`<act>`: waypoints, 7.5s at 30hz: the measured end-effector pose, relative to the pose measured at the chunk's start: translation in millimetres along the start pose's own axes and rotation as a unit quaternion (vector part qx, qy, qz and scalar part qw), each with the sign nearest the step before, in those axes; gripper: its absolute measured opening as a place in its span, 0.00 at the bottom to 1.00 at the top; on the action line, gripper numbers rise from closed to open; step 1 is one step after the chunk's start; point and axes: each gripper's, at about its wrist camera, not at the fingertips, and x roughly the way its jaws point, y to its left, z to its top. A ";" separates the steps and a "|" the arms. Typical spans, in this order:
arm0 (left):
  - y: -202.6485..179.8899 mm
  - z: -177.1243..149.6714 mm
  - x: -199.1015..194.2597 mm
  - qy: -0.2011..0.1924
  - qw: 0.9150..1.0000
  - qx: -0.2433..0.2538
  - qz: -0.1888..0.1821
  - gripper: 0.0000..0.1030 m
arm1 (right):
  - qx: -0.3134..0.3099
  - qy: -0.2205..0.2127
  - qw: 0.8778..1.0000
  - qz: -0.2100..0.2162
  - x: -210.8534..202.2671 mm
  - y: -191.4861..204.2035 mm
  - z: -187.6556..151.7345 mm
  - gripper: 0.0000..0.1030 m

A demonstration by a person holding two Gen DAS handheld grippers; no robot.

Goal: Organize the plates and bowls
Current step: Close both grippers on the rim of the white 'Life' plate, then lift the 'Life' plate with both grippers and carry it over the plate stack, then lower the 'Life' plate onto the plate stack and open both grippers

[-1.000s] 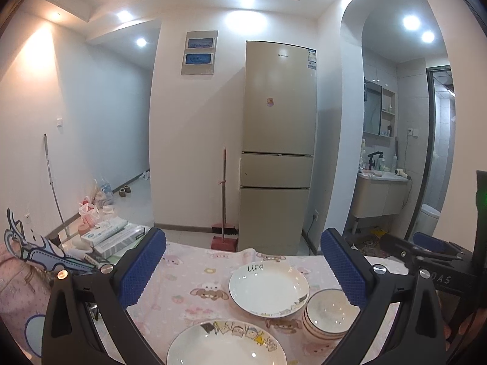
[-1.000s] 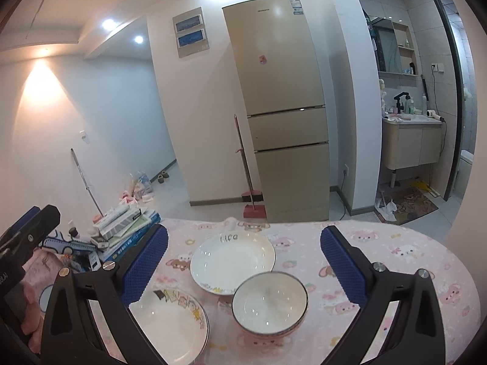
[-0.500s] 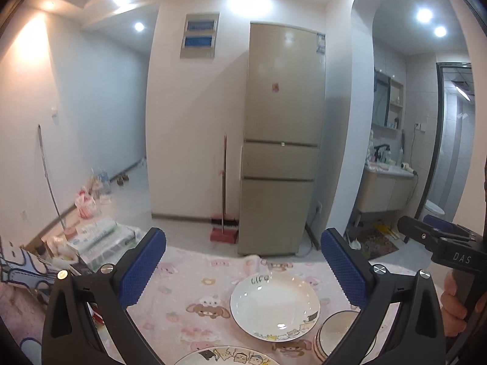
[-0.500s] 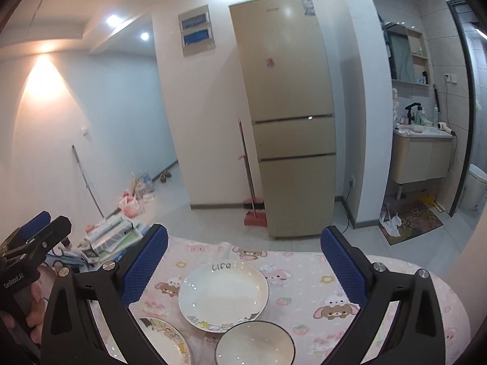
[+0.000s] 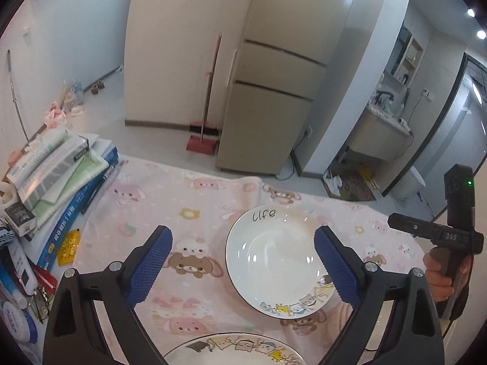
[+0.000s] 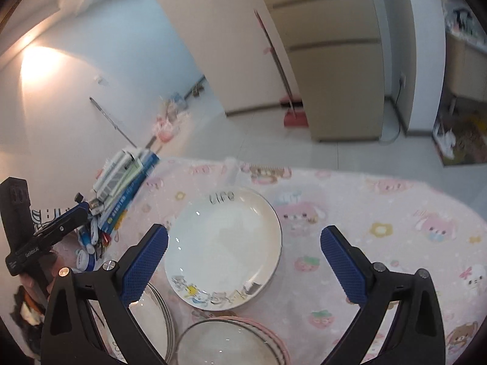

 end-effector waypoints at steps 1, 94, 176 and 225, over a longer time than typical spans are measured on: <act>2.6 -0.6 8.1 0.011 1.000 -0.003 0.000 0.93 | 0.008 0.007 1.000 0.007 6.4 -7.7 2.5 0.96; 16.0 -11.8 2.1 0.088 0.992 -0.055 -0.067 0.20 | -0.023 0.040 0.993 0.109 24.0 43.4 -12.6 0.14; 83.1 -205.3 -104.8 0.167 0.982 -0.067 -0.053 0.20 | -0.035 0.163 0.983 0.071 30.8 143.3 -184.0 0.17; 86.8 -214.1 -86.2 0.200 0.975 -0.084 -0.052 0.20 | -0.002 0.191 0.980 0.060 44.1 132.5 -186.9 0.17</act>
